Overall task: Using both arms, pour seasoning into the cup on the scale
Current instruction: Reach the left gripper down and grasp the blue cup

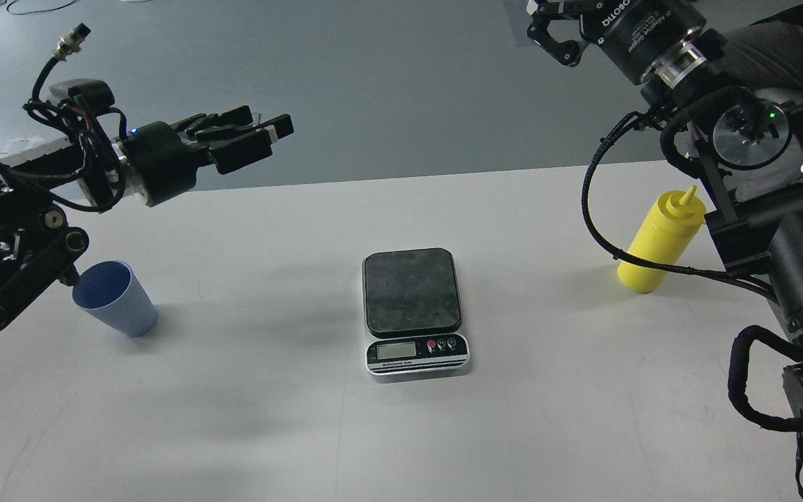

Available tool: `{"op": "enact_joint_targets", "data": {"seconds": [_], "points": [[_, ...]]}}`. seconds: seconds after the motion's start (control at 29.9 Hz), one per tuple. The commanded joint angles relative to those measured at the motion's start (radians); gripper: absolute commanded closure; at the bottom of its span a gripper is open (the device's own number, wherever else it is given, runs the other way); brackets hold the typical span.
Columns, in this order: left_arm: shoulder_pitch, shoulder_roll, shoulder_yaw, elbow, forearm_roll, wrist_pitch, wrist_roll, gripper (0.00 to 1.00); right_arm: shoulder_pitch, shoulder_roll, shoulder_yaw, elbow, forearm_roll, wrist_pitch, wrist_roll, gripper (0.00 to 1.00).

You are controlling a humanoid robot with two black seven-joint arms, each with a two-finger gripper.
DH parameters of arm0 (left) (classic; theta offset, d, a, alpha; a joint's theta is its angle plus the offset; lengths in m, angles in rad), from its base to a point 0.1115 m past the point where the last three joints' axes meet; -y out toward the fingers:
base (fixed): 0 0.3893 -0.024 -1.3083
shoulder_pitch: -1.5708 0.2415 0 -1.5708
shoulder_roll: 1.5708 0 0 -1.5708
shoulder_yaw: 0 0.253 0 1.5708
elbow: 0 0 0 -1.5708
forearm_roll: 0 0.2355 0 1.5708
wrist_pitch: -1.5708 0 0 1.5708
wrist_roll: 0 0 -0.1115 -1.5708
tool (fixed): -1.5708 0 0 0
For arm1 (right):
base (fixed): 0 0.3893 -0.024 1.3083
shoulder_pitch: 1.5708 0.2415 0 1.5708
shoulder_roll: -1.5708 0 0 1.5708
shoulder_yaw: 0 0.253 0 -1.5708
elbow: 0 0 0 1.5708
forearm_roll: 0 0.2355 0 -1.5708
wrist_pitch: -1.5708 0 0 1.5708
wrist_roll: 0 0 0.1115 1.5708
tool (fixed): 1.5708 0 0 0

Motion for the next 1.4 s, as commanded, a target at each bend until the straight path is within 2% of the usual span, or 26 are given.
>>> {"op": "enact_joint_targets", "data": {"seconds": [0.0, 0.23, 0.43, 0.67, 0.9, 1.37], "points": [[0.044, 0.112, 0.007, -0.001, 0.128, 0.049, 0.000, 0.02, -0.007, -0.001, 0.000, 0.010, 0.000, -0.006, 0.000, 0.00], [0.160, 0.278, 0.032, 0.035, 0.139, 0.153, 0.000, 0.04, -0.016, -0.003, 0.000, 0.017, 0.000, -0.009, 0.000, 0.00], [0.254, 0.329, 0.027, 0.089, 0.116, 0.210, 0.000, 0.04, -0.016, -0.003, 0.000, 0.016, 0.000, -0.009, 0.000, 0.00], [0.318, 0.333, 0.029, 0.098, 0.016, 0.207, 0.000, 0.06, -0.021, -0.003, 0.002, 0.016, 0.000, -0.009, 0.000, 0.00], [0.344, 0.300, 0.032, 0.180, 0.015, 0.207, 0.000, 0.08, -0.022, -0.003, 0.002, 0.016, 0.000, -0.009, 0.000, 0.00], [0.378, 0.260, 0.030, 0.187, -0.008, 0.200, 0.000, 0.12, -0.022, -0.003, 0.002, 0.016, 0.000, -0.009, 0.000, 0.00]]}}
